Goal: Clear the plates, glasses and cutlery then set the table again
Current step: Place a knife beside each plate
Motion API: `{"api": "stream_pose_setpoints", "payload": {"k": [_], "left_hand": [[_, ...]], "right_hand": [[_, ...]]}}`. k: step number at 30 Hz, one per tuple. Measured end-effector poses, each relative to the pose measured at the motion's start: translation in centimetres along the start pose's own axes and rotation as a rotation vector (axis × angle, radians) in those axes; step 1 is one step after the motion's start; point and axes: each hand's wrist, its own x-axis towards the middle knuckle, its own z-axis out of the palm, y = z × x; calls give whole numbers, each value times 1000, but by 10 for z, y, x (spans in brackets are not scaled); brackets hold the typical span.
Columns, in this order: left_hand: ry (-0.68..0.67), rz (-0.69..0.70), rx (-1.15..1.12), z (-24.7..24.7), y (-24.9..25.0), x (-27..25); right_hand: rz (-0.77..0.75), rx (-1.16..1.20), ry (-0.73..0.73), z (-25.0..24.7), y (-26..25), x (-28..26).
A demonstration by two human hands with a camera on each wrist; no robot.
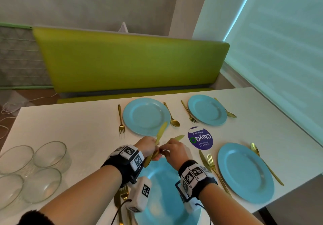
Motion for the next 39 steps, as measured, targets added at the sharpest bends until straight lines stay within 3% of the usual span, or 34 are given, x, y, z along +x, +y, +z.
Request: {"api": "stream_pose_setpoints", "payload": {"k": [3, 6, 9, 13, 15, 18, 28, 36, 39], "left_hand": [[-16, 13, -35, 1, 8, 8], [-32, 12, -67, -1, 19, 15], [68, 43, -73, -9, 35, 27], [292, 89, -185, -31, 51, 47], [350, 79, -232, -41, 54, 53], [399, 69, -242, -52, 58, 59], [503, 19, -228, -68, 62, 86], [524, -14, -231, -73, 65, 101], [519, -19, -233, -73, 67, 104]], "right_hand": [[-94, -25, 82, -7, 12, 15], [-153, -41, 46, -15, 27, 37], [-222, -109, 93, -25, 50, 61], [125, -199, -60, -53, 86, 97], [316, -179, -49, -62, 107, 118], [453, -179, -60, -64, 129, 146], [643, -79, -219, -32, 146, 197], [762, 217, -96, -16, 156, 220], [788, 188, -53, -14, 159, 225]]}}
